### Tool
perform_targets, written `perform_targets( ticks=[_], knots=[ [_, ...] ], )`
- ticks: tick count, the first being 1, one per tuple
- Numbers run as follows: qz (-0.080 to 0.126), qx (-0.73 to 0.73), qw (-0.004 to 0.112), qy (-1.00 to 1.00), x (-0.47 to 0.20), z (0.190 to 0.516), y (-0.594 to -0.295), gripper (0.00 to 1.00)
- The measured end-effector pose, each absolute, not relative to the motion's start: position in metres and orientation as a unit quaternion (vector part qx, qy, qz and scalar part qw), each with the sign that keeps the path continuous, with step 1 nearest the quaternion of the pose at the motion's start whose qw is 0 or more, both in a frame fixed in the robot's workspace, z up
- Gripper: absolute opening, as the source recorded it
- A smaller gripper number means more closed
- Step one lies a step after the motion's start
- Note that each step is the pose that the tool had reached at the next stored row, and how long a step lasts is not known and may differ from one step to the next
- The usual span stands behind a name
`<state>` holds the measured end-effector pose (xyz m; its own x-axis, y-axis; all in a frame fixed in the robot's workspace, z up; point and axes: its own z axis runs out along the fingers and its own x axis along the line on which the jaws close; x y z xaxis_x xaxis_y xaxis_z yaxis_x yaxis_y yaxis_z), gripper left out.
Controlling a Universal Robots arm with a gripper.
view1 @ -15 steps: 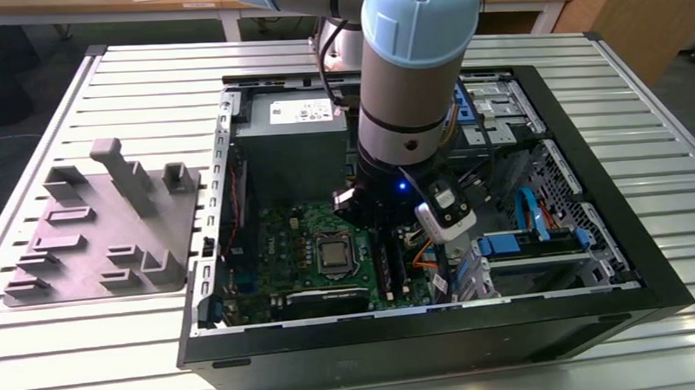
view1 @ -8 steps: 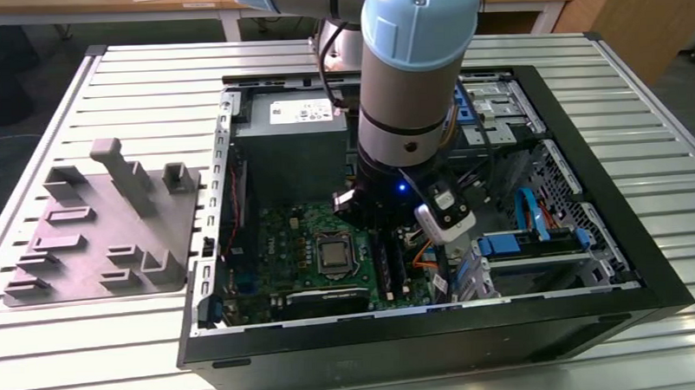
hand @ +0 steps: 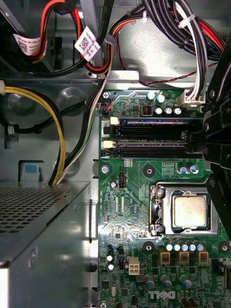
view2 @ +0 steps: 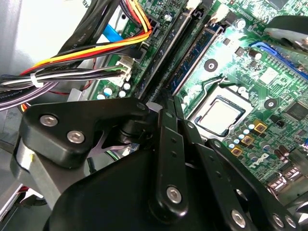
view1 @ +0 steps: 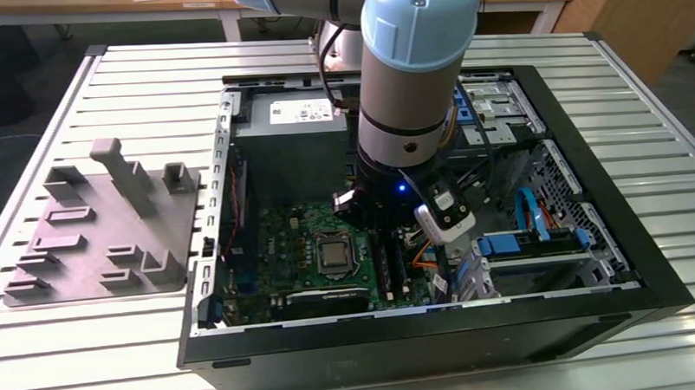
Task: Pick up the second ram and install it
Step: 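Insert the second ram into the second slot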
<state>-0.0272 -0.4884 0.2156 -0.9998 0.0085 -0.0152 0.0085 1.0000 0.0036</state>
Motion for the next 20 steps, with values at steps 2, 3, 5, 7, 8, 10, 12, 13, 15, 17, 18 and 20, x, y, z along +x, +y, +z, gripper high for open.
perform_targets(
  ticks=[2, 3, 5, 7, 8, 10, 12, 13, 15, 17, 18, 20],
  knots=[
    [0.002, 0.004, 0.008, 1.000, -0.0272, 0.2155, -0.4884, 0.11],
    [0.002, 0.004, 0.008, 1.000, -0.0272, 0.2155, -0.4884, 0.11],
    [0.002, 0.004, 0.008, 1.000, -0.0272, 0.2155, -0.4884, 0.11],
    [0.002, 0.004, 0.008, 1.000, -0.0272, 0.2153, -0.4884, 0.11],
    [0.002, 0.004, 0.008, 1.000, -0.0272, 0.2149, -0.4884, 0.11],
    [0.001, 0.004, 0.007, 1.000, -0.0273, 0.2142, -0.4885, 0.11],
    [0.002, 0.004, 0.008, 1.000, -0.0272, 0.2140, -0.4885, 0.11],
    [0.002, 0.004, 0.008, 1.000, -0.0272, 0.2139, -0.4884, 0.11],
    [0.002, 0.004, 0.008, 1.000, -0.0272, 0.2138, -0.4884, 0.11],
    [0.002, 0.004, 0.008, 1.000, -0.0272, 0.2138, -0.4884, 0.11],
    [0.002, 0.004, 0.008, 1.000, -0.0272, 0.2138, -0.4884, 0.11],
    [0.002, 0.004, 0.008, 1.000, -0.0272, 0.2138, -0.4884, 0.11]
  ],
)
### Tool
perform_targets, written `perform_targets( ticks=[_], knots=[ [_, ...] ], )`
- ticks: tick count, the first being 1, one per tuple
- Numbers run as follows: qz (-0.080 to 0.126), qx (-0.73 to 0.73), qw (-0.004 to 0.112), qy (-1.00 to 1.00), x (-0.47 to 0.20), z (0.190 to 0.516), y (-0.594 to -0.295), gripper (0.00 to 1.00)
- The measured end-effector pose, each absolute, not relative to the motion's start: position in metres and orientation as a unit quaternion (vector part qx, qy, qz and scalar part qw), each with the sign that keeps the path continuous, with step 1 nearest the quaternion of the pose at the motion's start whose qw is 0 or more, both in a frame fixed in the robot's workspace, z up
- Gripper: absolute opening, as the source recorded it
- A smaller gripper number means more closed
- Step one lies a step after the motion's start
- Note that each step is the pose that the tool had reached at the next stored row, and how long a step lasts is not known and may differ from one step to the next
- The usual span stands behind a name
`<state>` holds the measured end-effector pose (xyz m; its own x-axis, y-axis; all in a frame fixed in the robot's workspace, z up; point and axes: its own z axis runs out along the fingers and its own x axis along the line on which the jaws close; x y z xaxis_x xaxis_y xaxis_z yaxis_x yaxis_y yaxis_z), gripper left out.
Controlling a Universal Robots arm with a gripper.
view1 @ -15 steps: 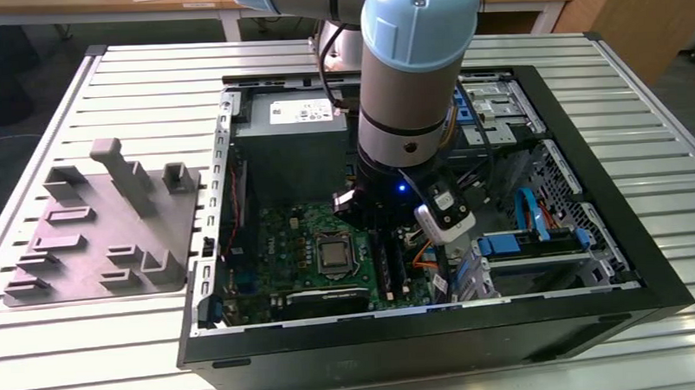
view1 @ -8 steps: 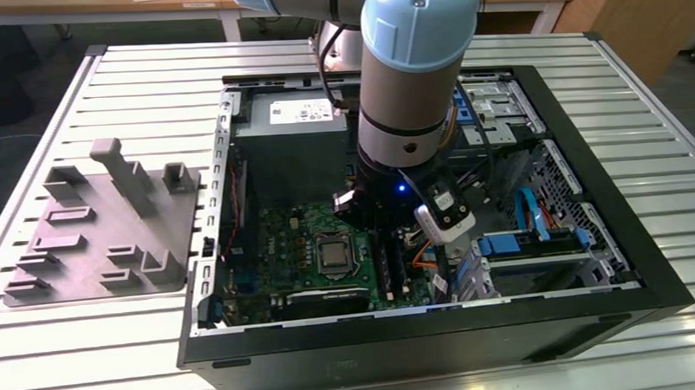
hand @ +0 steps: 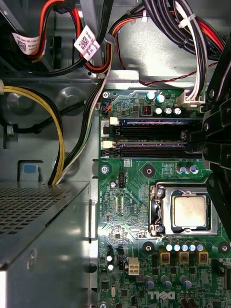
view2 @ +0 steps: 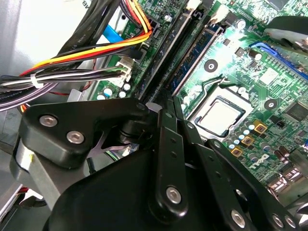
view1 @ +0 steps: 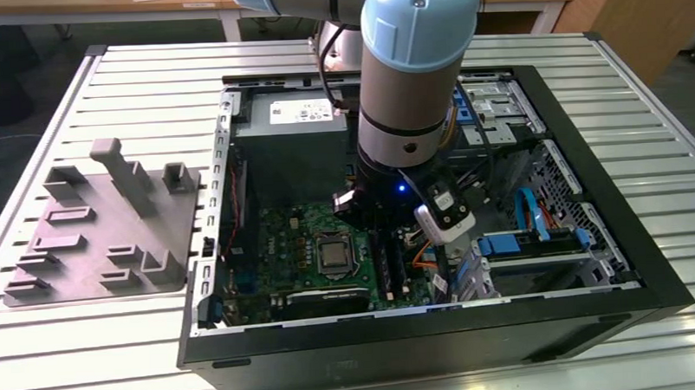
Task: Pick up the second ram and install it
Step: 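Insert the second ram into the second slot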
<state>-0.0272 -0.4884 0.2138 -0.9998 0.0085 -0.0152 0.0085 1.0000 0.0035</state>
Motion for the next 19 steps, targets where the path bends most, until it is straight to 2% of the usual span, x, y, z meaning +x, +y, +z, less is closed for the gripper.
perform_targets(
  ticks=[6, 7, 12, 19],
  knots=[
    [0.002, 0.004, 0.008, 1.000, -0.027, 0.213, -0.488, 0.12],
    [0.002, 0.004, 0.008, 1.000, -0.027, 0.213, -0.488, 0.18],
    [0.002, 0.004, 0.008, 1.000, -0.027, 0.216, -0.488, 0.18],
    [0.002, 0.004, 0.008, 1.000, -0.027, 0.237, -0.488, 0.18]
  ],
)
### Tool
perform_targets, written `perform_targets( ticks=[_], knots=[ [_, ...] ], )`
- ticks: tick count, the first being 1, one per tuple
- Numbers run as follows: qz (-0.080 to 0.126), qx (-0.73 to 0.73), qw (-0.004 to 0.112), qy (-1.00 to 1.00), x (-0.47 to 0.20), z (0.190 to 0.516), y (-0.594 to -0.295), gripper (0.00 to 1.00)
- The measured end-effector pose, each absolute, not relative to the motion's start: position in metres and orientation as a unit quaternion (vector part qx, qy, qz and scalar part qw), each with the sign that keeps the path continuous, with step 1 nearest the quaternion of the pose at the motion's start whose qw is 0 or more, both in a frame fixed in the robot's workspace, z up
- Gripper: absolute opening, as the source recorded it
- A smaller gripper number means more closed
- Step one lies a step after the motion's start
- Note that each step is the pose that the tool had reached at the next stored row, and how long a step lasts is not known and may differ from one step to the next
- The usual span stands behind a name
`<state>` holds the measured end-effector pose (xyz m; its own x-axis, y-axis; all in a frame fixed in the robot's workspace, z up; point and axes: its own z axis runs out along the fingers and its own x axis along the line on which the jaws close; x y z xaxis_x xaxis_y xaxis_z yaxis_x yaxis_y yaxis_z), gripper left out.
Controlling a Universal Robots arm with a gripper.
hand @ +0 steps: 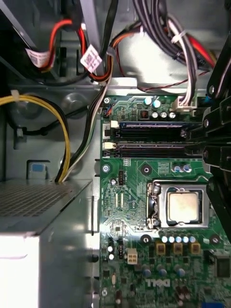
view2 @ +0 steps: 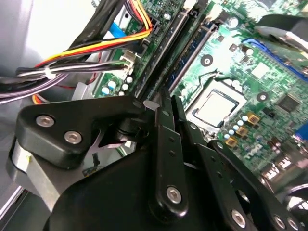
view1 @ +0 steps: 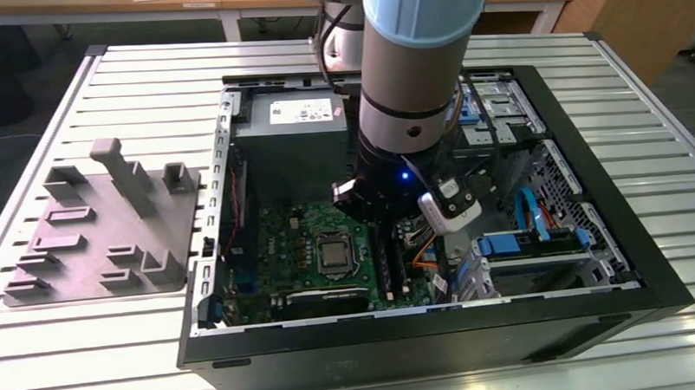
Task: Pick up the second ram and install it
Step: 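Insert the second ram into the second slot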
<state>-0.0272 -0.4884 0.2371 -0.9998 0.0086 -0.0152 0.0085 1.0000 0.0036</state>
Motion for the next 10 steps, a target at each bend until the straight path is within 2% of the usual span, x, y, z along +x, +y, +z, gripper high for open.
perform_targets(
  ticks=[10],
  knots=[
    [0.002, 0.004, 0.008, 1.000, -0.0272, 0.2402, -0.4884, 0.18]
  ],
)
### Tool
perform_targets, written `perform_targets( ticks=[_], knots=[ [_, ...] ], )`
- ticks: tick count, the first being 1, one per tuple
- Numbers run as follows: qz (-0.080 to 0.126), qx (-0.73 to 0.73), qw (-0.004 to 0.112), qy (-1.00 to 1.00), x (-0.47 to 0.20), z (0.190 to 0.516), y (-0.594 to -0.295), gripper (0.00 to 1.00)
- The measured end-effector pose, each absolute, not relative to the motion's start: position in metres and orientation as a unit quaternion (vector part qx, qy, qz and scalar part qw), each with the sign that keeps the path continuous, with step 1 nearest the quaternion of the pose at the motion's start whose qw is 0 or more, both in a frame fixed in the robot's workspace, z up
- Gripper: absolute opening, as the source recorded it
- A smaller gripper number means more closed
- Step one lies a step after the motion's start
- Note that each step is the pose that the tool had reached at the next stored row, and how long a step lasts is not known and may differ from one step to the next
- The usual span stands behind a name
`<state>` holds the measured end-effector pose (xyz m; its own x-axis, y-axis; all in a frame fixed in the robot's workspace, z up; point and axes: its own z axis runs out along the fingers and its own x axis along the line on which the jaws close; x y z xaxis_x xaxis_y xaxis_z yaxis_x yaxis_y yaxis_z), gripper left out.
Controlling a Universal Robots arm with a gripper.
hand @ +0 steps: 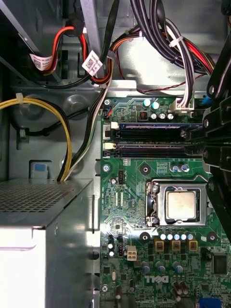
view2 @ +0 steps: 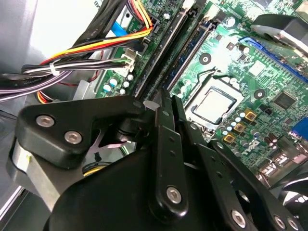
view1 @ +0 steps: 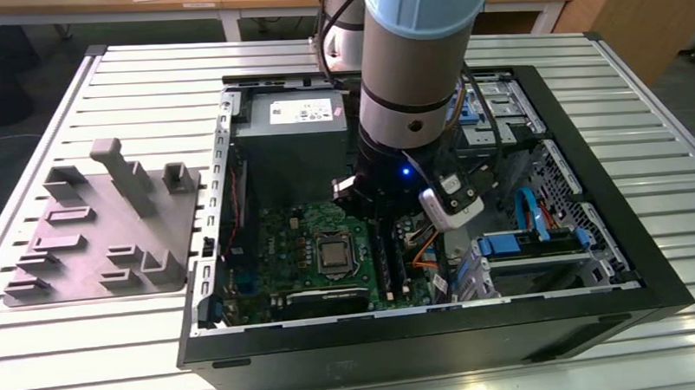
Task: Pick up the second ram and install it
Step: 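Insert the second ram into the second slot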
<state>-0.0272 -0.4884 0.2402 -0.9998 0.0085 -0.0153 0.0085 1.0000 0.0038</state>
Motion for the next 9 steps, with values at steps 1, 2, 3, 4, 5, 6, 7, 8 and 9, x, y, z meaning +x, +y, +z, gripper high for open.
perform_targets(
  ticks=[1, 2, 3, 4, 5, 6, 7, 8, 9],
  knots=[
    [0.002, 0.004, 0.008, 1.000, -0.0272, 0.2403, -0.4884, 0.17],
    [0.002, 0.004, 0.008, 1.000, -0.0272, 0.2405, -0.4884, 0.17],
    [0.002, 0.004, 0.008, 1.000, -0.0272, 0.2406, -0.4884, 0.11],
    [0.002, 0.004, 0.008, 1.000, -0.0272, 0.2408, -0.4884, 0.11],
    [0.002, 0.004, 0.008, 1.000, -0.0272, 0.2409, -0.4884, 0.10],
    [0.002, 0.004, 0.008, 1.000, -0.0272, 0.2411, -0.4884, 0.10],
    [0.002, 0.004, 0.008, 1.000, -0.0272, 0.2412, -0.4884, 0.10],
    [0.002, 0.004, 0.008, 1.000, -0.0272, 0.2413, -0.4884, 0.10],
    [0.002, 0.004, 0.008, 1.000, -0.0272, 0.2424, -0.4884, 0.10]
  ],
)
